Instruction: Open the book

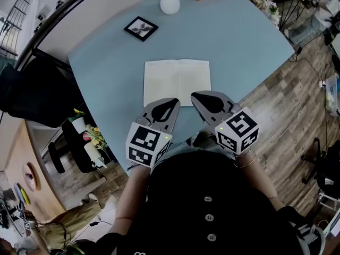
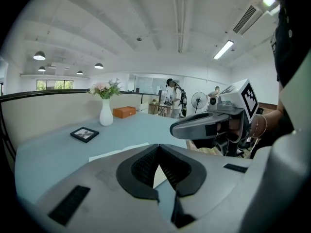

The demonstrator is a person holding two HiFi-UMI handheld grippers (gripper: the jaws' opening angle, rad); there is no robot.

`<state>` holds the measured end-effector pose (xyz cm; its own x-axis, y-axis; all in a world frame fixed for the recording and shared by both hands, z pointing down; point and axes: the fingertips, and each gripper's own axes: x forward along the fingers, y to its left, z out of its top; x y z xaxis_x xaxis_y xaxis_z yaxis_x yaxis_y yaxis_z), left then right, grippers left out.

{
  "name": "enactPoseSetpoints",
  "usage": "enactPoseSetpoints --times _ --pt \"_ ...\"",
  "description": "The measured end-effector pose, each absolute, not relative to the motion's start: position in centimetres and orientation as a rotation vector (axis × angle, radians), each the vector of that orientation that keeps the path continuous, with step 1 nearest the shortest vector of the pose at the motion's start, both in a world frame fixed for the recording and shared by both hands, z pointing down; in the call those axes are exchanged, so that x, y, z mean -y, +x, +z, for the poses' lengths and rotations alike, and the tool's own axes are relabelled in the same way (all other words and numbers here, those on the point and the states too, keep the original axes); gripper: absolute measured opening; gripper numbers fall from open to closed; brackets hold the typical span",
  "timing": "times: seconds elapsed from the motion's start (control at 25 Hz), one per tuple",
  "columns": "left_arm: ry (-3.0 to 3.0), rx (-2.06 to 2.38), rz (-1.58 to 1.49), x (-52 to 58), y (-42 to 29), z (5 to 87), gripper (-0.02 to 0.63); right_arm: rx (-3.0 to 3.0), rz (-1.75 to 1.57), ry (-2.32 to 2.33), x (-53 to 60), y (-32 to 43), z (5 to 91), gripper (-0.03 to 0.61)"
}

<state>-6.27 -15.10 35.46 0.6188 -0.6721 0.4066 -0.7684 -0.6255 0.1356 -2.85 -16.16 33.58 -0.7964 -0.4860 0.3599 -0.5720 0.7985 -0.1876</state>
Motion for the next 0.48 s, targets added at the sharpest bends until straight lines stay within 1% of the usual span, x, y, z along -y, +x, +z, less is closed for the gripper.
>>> enactPoseSetpoints --times 0.48 --pt "2.540 1.178 0.438 15.01 -6.34 35.25 0.012 2.700 0.453 0.820 15.44 -2.90 33.84 0.002"
